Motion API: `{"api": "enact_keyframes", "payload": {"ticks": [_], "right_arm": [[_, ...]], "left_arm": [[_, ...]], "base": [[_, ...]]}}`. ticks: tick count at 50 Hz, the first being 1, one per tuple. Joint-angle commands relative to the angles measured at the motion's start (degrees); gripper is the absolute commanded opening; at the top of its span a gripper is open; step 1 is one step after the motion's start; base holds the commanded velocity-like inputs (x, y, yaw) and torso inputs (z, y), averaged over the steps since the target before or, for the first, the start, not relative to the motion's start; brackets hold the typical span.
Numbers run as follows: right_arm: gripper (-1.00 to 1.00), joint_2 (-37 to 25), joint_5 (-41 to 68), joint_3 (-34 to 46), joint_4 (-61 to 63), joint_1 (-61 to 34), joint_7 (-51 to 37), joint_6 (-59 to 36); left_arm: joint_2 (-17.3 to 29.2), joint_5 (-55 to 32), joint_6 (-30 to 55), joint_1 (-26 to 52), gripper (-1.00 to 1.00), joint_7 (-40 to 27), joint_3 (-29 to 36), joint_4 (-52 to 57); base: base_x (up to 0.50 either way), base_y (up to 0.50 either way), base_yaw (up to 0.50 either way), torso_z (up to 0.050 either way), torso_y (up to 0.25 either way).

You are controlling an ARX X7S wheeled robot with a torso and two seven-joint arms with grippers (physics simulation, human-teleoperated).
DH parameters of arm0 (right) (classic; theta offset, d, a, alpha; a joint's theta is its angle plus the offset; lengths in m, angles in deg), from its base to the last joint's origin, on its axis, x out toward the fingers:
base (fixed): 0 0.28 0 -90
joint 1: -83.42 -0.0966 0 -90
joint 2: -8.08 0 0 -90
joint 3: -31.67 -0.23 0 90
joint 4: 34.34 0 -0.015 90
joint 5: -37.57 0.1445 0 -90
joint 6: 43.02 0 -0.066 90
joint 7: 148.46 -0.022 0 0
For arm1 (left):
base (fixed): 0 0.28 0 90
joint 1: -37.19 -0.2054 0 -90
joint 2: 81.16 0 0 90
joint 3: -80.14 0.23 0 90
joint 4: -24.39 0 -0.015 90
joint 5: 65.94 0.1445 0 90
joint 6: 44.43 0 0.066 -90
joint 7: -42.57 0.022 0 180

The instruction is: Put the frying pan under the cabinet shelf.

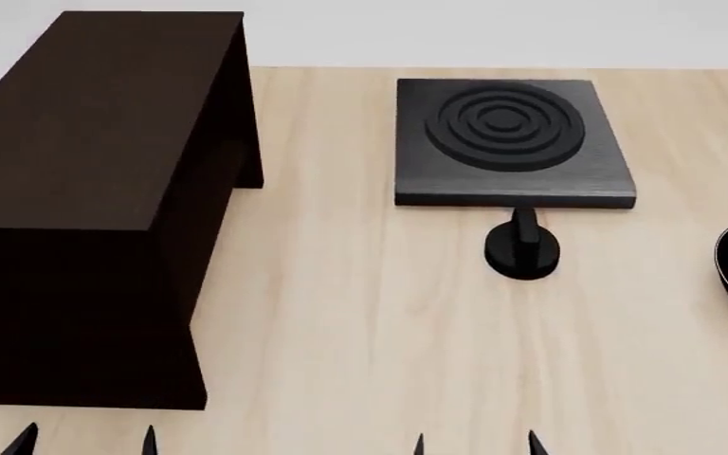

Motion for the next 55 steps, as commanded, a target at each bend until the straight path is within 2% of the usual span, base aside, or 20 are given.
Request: {"api": "enact_keyframes", "payload": {"ticks": [1, 6, 14, 19, 23, 25, 29, 31, 33, 34, 43, 45, 47, 51, 55], "right_arm": [[1.00, -0.08, 2.77, -0.57, 0.40, 0.06, 0.26, -0.16], [1.00, -0.93, 2.81, -0.46, 3.04, -0.78, -0.28, -3.57], [1.00, -2.53, 3.59, -0.65, 10.27, -0.37, -1.65, -9.26], [1.00, -3.91, 5.50, -1.62, 16.75, -0.98, -2.45, -14.53], [1.00, -5.00, 4.90, -0.95, 19.22, -1.74, -2.69, -17.31], [1.00, -5.21, 5.74, -1.45, 20.70, -2.27, -2.88, -18.69], [1.00, -5.76, 6.32, -1.93, 24.56, -2.80, -3.84, -21.68], [1.00, -6.10, 6.92, -2.31, 26.98, -3.05, -4.26, -23.34], [1.00, -6.63, 7.31, -2.42, 30.19, -3.79, -4.92, -26.26], [1.00, -6.79, 7.68, -2.55, 31.55, -4.17, -5.19, -27.59], [1.00, -7.75, 8.88, -2.70, 36.60, -5.84, -5.99, -31.97], [1.00, -7.97, 8.94, -2.73, 38.20, -6.06, -6.42, -32.99], [1.00, -8.18, 8.80, -2.64, 39.09, -6.12, -6.62, -33.25], [1.00, -8.35, 9.45, -2.56, 41.88, -7.07, -7.34, -35.95], [1.00, -8.58, 9.17, -2.09, 43.29, -7.73, -7.74, -36.84]], "left_arm": [[0.29, -0.48, 0.30, -0.09, 1.00, -0.37, 0.36, 0.52], [0.38, -1.13, 1.42, 0.63, 1.00, -0.27, 0.53, 0.81], [1.96, -3.34, 14.74, 2.44, 1.00, -3.51, -1.42, 13.53], [3.12, -5.40, 26.02, 5.13, 1.00, -5.39, -2.08, 23.62], [5.00, -1.37, 32.62, 7.31, 1.00, -7.89, 0.84, 27.96], [4.98, -3.10, 37.07, 8.50, 1.00, -7.72, 0.51, 31.96], [4.99, -3.85, 40.28, 9.96, 1.00, -8.30, 0.24, 36.69], [4.90, -5.02, 45.98, 11.48, 1.00, -9.08, -0.44, 40.07], [4.39, -7.22, 48.00, 12.51, 1.00, -8.51, -1.94, 42.80], [4.25, -7.89, 52.32, 14.29, 1.00, -9.34, -2.34, 45.26], [3.13, -12.11, 63.50, 20.09, 1.00, -10.87, -5.68, 54.49], [1.56, -17.80, 67.15, 22.25, 1.00, -11.36, -10.08, 56.05], [5.68, -26.60, 66.95, 24.23, 1.00, -19.09, -10.15, 56.08], [10.97, -47.02, 67.95, 29.65, 1.00, -33.64, -13.05, 56.04], [10.65, -53.06, 70.93, 32.27, 1.00, -37.82, -14.08, 55.48]], "base": [[0.00, -0.01, 0.00, 0.000, 0.000], [0.00, 0.00, 0.00, 0.000, 0.000], [0.00, 0.00, 0.00, 0.000, 0.000], [0.00, 0.00, 0.00, 0.000, 0.000], [0.00, 0.00, 0.00, 0.000, 0.000], [0.00, 0.00, 0.00, 0.000, 0.000], [0.00, 0.00, 0.00, 0.000, 0.000], [0.00, 0.00, 0.00, 0.000, 0.000], [0.00, 0.00, 0.00, 0.000, 0.000], [0.00, 0.00, 0.00, 0.000, 0.000], [0.00, 0.00, 0.00, 0.000, 0.000], [0.00, 0.00, 0.00, 0.000, 0.000], [0.00, 0.00, 0.00, 0.000, 0.000], [0.00, 0.00, 0.00, 0.000, 0.000], [0.00, 0.00, 0.00, 0.000, 0.000]]}}
